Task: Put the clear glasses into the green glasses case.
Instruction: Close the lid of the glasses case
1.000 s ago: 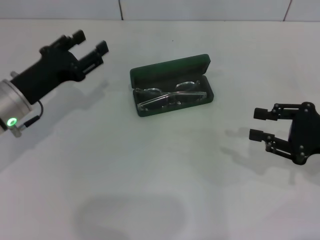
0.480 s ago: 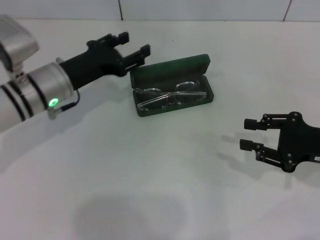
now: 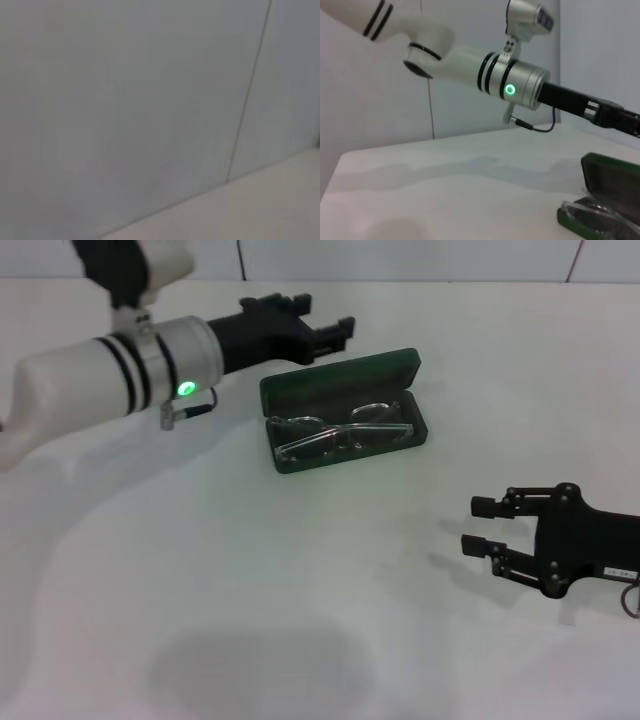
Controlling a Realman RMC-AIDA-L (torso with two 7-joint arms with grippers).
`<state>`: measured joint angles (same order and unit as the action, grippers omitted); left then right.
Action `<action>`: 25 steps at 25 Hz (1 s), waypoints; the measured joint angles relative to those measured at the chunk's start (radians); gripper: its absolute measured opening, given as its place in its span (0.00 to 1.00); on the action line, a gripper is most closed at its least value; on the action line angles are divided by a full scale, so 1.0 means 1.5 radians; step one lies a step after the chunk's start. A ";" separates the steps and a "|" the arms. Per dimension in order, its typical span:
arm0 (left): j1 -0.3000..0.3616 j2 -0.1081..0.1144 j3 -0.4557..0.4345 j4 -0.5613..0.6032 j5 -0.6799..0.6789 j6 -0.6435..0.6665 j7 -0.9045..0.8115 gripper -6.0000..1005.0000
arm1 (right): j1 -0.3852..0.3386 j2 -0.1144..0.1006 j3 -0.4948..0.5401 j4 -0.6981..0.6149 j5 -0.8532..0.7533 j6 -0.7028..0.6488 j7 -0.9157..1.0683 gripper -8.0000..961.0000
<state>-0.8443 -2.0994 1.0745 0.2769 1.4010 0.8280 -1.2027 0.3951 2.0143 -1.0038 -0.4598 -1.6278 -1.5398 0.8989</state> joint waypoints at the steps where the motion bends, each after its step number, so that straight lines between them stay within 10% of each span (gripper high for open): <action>1: -0.005 -0.002 0.019 -0.001 -0.001 -0.015 -0.006 0.71 | 0.004 0.000 -0.002 0.006 0.000 0.003 0.000 0.43; 25: 0.050 0.002 0.143 0.056 -0.064 0.050 -0.047 0.71 | 0.010 0.002 -0.011 0.012 0.000 0.017 -0.003 0.43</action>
<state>-0.7693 -2.0967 1.2889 0.3606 1.3048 0.9024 -1.2738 0.4106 2.0170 -1.0201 -0.4419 -1.6274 -1.5149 0.8950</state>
